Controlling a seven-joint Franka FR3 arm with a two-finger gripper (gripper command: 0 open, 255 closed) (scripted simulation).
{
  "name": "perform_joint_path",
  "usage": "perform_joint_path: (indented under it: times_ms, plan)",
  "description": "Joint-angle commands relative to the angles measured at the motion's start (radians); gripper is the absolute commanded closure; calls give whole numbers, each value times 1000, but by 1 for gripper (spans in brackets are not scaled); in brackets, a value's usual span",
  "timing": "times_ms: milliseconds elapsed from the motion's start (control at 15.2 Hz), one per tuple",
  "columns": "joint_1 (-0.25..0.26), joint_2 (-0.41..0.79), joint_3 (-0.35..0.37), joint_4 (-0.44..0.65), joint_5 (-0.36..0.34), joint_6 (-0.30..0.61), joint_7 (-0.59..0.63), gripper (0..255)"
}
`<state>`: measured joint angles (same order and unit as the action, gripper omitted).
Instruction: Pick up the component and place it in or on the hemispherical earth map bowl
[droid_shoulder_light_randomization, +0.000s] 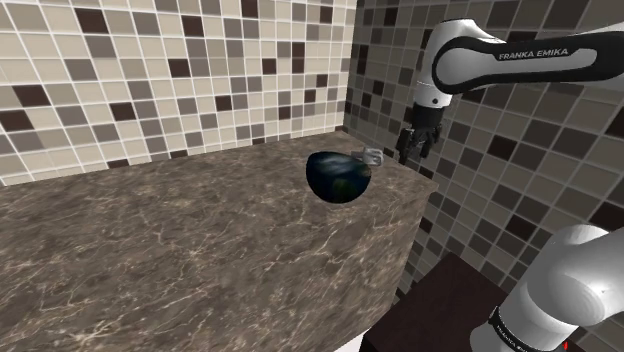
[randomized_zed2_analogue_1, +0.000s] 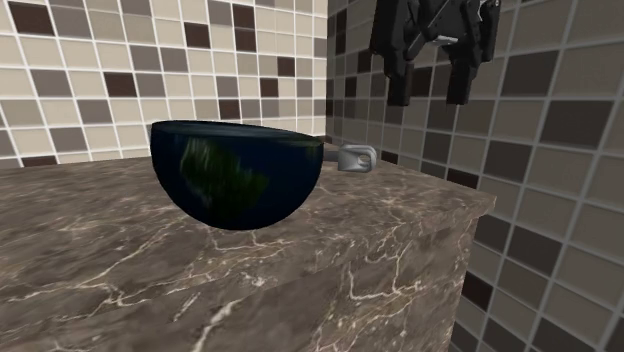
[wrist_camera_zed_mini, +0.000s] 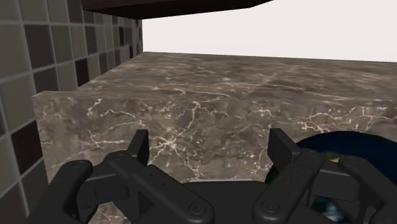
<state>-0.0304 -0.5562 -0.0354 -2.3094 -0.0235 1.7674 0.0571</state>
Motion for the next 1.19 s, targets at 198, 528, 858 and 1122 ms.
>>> perform_joint_path:
  times_ms: [198, 528, 858, 1122]
  plan:
    - [-16, 198, -30, 111, -12, 79, -23, 0]
    - [-29, 395, -54, 256, -11, 123, -44, 0]
    - [-45, 594, -74, 433, 1, 136, -65, 0]
    - [-62, 758, -85, 603, 15, 123, -82, 0]
